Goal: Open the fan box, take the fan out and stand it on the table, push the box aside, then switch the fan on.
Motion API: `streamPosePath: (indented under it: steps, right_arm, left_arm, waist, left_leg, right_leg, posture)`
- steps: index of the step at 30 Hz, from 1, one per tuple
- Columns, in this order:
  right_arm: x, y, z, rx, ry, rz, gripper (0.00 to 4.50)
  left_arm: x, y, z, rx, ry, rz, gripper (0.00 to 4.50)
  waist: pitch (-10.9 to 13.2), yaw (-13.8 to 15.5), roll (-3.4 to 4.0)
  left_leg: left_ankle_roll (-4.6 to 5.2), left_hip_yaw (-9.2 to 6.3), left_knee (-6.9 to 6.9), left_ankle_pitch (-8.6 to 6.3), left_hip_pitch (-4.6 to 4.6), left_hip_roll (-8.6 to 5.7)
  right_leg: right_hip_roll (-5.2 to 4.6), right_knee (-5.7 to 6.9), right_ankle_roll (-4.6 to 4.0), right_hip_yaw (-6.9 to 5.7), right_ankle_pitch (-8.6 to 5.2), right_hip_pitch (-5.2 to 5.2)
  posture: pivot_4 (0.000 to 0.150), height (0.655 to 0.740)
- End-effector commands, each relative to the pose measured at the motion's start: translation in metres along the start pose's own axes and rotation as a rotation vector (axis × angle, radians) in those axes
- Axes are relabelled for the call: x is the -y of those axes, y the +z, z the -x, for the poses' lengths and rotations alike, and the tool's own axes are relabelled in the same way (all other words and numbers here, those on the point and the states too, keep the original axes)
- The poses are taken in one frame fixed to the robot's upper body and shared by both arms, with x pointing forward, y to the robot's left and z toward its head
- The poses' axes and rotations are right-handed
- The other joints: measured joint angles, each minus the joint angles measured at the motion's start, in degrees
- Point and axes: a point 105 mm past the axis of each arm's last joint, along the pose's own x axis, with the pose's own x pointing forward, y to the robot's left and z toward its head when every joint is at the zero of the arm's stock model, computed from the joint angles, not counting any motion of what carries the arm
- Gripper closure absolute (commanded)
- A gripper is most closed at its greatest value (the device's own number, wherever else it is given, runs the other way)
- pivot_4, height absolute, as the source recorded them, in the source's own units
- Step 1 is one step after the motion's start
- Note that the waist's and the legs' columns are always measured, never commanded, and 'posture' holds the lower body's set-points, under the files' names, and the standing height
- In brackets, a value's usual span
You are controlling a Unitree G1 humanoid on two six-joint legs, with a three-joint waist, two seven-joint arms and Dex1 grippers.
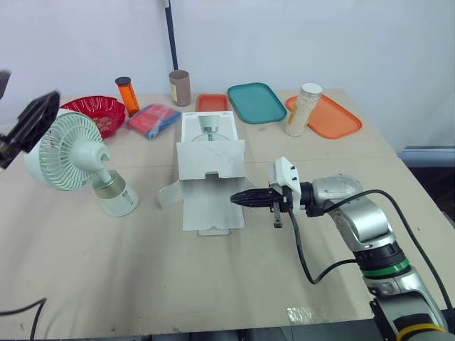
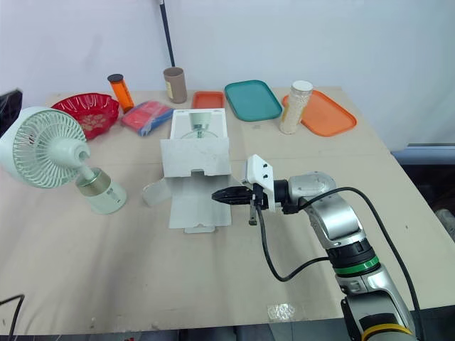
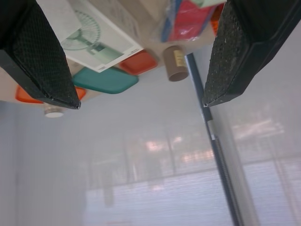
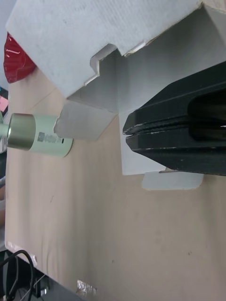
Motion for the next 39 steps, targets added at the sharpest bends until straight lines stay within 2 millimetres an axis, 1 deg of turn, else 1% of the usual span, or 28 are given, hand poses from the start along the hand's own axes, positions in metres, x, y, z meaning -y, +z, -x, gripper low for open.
streamPosePath:
  steps: [1, 3, 5, 8, 11, 13, 14, 15, 16, 17, 18, 19, 20, 22, 23, 24, 26, 28, 30, 32, 35, 37, 39]
  right_arm:
    - [0.013, 0.021, 0.001, 0.043, -0.075, 0.062, 4.5]
    - [0.015, 0.025, 0.0, 0.053, -0.092, 0.065, 4.5]
    - [0.014, 0.027, -0.001, 0.054, -0.095, 0.065, 4.5]
    - [0.015, 0.03, -0.001, 0.052, -0.125, 0.066, 4.5]
    - [0.021, 0.032, 0.0, 0.049, -0.19, 0.05, 4.5]
    - [0.027, 0.032, 0.003, 0.033, -0.255, 0.035, 4.5]
    - [0.031, 0.031, 0.005, 0.024, -0.301, -0.001, 3.98]
    - [0.034, 0.03, 0.006, 0.017, -0.332, -0.028, 3.67]
    - [0.034, 0.028, 0.008, 0.0, -0.351, -0.04, 3.18]
    - [0.036, 0.028, 0.012, -0.006, -0.391, -0.059, 2.82]
    - [0.037, 0.028, 0.015, -0.011, -0.417, -0.069, 2.54]
    - [0.038, 0.028, 0.018, -0.017, -0.446, -0.081, 2.01]
    - [0.038, 0.029, 0.02, -0.02, -0.462, -0.089, 1.59]
    - [0.035, 0.027, 0.021, -0.042, -0.481, -0.127, 0.57]
    - [0.032, 0.024, 0.019, -0.065, -0.486, -0.153, 0.22]
    - [0.031, 0.021, 0.018, -0.082, -0.492, -0.171, 0.09]
    - [0.033, 0.018, 0.011, -0.119, -0.558, -0.21, 0.09]
    - [0.032, 0.015, 0.005, -0.145, -0.58, -0.247, 0.09]
    - [0.034, 0.011, 0.005, -0.167, -0.603, -0.285, 0.09]
    - [0.037, 0.003, 0.005, -0.181, -0.638, -0.326, 0.09]
    - [0.043, -0.011, 0.005, -0.214, -0.694, -0.349, 0.09]
    - [0.05, -0.012, 0.003, -0.195, -0.716, -0.373, 0.09]
    - [0.058, -0.017, -0.001, -0.2, -0.741, -0.387, 0.09]
  left_arm:
    - [0.049, -0.012, -0.007, -0.093, -0.241, 0.022, 0.07]
    - [0.067, -0.034, -0.004, -0.177, -0.325, 0.047, 0.07]
    - [0.075, -0.051, 0.0, -0.235, -0.353, 0.072, 0.07]
    - [0.091, -0.079, 0.01, -0.32, -0.407, 0.089, 0.07]
    - [0.099, -0.097, 0.019, -0.364, -0.429, 0.095, 0.07]
    - [0.102, -0.115, 0.028, -0.4, -0.409, 0.134, 0.07]
    - [0.105, -0.126, 0.036, -0.428, -0.413, 0.144, 0.0]
    - [0.108, -0.134, 0.041, -0.447, -0.419, 0.147, 0.0]
    - [0.11, -0.142, 0.048, -0.473, -0.428, 0.151, 0.0]
    - [0.108, -0.154, 0.056, -0.506, -0.417, 0.155, 0.0]
    - [0.106, -0.163, 0.061, -0.528, -0.409, 0.158, 0.0]
    - [0.104, -0.169, 0.066, -0.542, -0.398, 0.162, 0.0]
    - [0.103, -0.173, 0.068, -0.545, -0.395, 0.166, 0.0]
    - [0.099, -0.178, 0.068, -0.539, -0.381, 0.175, 0.0]
    - [0.096, -0.18, 0.067, -0.537, -0.375, 0.177, 0.0]
    - [0.095, -0.182, 0.066, -0.536, -0.372, 0.177, 0.0]
    - [0.093, -0.185, 0.066, -0.533, -0.381, 0.17, 0.0]
    - [0.092, -0.184, 0.063, -0.519, -0.387, 0.172, 0.0]
    - [0.093, -0.182, 0.06, -0.503, -0.393, 0.168, 0.0]
    - [0.095, -0.183, 0.058, -0.495, -0.399, 0.166, 0.0]
    - [0.097, -0.187, 0.057, -0.491, -0.384, 0.16, 0.0]
    - [0.102, -0.187, 0.056, -0.484, -0.38, 0.172, 0.0]
    - [0.108, -0.185, 0.058, -0.483, -0.387, 0.186, 0.0]
  waist:
    - [0.01, -0.2, 0.02]
    - [0.05, -0.25, 0.1]
    - [0.05, -0.17, 0.1]
    - [0.05, -0.14, 0.11]
    - [0.05, -0.13, 0.1]
    - [0.05, -0.09, 0.11]
    - [0.05, -0.09, 0.1]
    - [0.05, -0.11, 0.1]
    - [0.05, -0.08, 0.1]
    - [0.05, -0.03, 0.09]
    - [0.03, -0.02, 0.13]
    - [0.03, 0.01, 0.15]
    - [0.03, 0.02, 0.14]
    - [0.03, 0.01, 0.13]
    - [0.02, 0.03, 0.13]
    - [0.02, 0.05, 0.13]
    - [0.01, 0.02, 0.12]
    - [0.01, -0.18, 0.12]
    - [0.02, -0.13, 0.12]
    - [0.02, -0.1, 0.12]
    - [0.0, -0.11, 0.1]
    - [0.0, -0.11, 0.1]
    - [0.01, -0.17, 0.1]
  left_leg:
    - [0.0, 0.04, -0.02, 0.0, 0.0, 0.01]
    - [0.0, 0.12, -0.03, 0.0, 0.01, 0.03]
    - [-0.01, 0.16, -0.04, 0.01, 0.01, 0.03]
    - [-0.01, 0.16, -0.03, 0.0, 0.02, 0.03]
    - [0.0, 0.21, -0.04, 0.0, 0.02, 0.03]
    - [0.0, 0.19, -0.04, 0.0, 0.01, 0.04]
    - [0.0, 0.21, -0.05, 0.0, 0.02, 0.03]
    - [0.0, 0.22, -0.05, 0.0, 0.01, 0.04]
    - [0.01, 0.26, -0.06, -0.01, 0.03, 0.04]
    - [0.01, 0.24, -0.06, 0.0, 0.02, 0.04]
    - [0.01, 0.23, -0.06, 0.0, 0.02, 0.04]
    - [0.02, 0.24, -0.07, -0.01, 0.02, 0.03]
    - [0.02, 0.25, -0.08, -0.01, 0.02, 0.02]
    - [0.03, 0.24, -0.05, -0.02, 0.01, 0.02]
    - [0.03, 0.24, -0.05, -0.02, 0.01, 0.02]
    - [0.05, 0.23, -0.05, -0.02, 0.01, 0.02]
    - [0.05, 0.22, -0.05, -0.03, 0.02, 0.03]
    - [0.05, 0.23, -0.06, -0.03, 0.02, 0.04]
    - [0.06, 0.26, -0.07, -0.03, 0.02, 0.06]
    - [0.06, 0.24, -0.07, -0.03, 0.01, 0.05]
    - [0.06, 0.23, -0.06, -0.03, 0.01, 0.04]
    - [0.05, 0.24, -0.06, -0.03, 0.01, 0.03]
    - [0.06, 0.23, -0.06, -0.03, 0.01, 0.05]
  right_leg:
    - [0.02, 0.02, 0.0, 0.03, 0.0, -0.04]
    - [0.08, 0.05, 0.0, 0.13, 0.0, -0.1]
    - [0.09, 0.08, -0.01, 0.17, 0.0, -0.12]
    - [0.11, 0.08, -0.02, 0.17, -0.01, -0.11]
    - [0.11, 0.06, -0.02, 0.2, -0.01, -0.11]
    - [0.11, 0.06, -0.03, 0.19, -0.01, -0.11]
    - [0.1, 0.05, -0.03, 0.21, -0.02, -0.11]
    - [0.1, 0.05, -0.03, 0.21, -0.02, -0.11]
    - [0.11, 0.05, -0.03, 0.25, -0.02, -0.12]
    - [0.11, 0.05, -0.03, 0.23, -0.02, -0.12]
    - [0.12, 0.05, -0.03, 0.22, -0.02, -0.12]
    - [0.09, 0.05, -0.04, 0.23, -0.02, -0.11]
    - [0.09, 0.05, -0.04, 0.23, -0.02, -0.11]
    - [0.09, 0.04, -0.03, 0.21, -0.02, -0.11]
    - [0.09, 0.04, -0.03, 0.22, -0.02, -0.1]
    - [0.08, 0.04, -0.03, 0.21, -0.02, -0.09]
    - [0.09, 0.05, -0.03, 0.19, -0.02, -0.09]
    - [0.1, 0.05, -0.03, 0.2, -0.02, -0.11]
    - [0.11, 0.06, -0.03, 0.22, -0.02, -0.13]
    - [0.09, 0.06, -0.03, 0.2, -0.02, -0.14]
    - [0.08, 0.05, -0.03, 0.19, -0.02, -0.12]
    - [0.07, 0.06, -0.03, 0.2, -0.02, -0.12]
    - [0.1, 0.06, -0.03, 0.2, -0.02, -0.13]
  posture:
    - [0.15, 0.74]
    - [0.15, 0.74]
    - [0.15, 0.74]
    - [0.15, 0.74]
    - [0.15, 0.74]
    - [0.15, 0.74]
    - [0.15, 0.74]
    - [0.15, 0.74]
    - [0.15, 0.74]
    - [0.15, 0.74]
    - [0.15, 0.74]
    - [0.15, 0.74]
    - [0.15, 0.74]
    - [0.15, 0.74]
    - [0.15, 0.74]
    - [0.15, 0.74]
    - [0.15, 0.74]
    - [0.15, 0.74]
    - [0.15, 0.74]
    - [0.15, 0.74]
    - [0.15, 0.74]
    - [0.15, 0.74]
    - [0.15, 0.74]
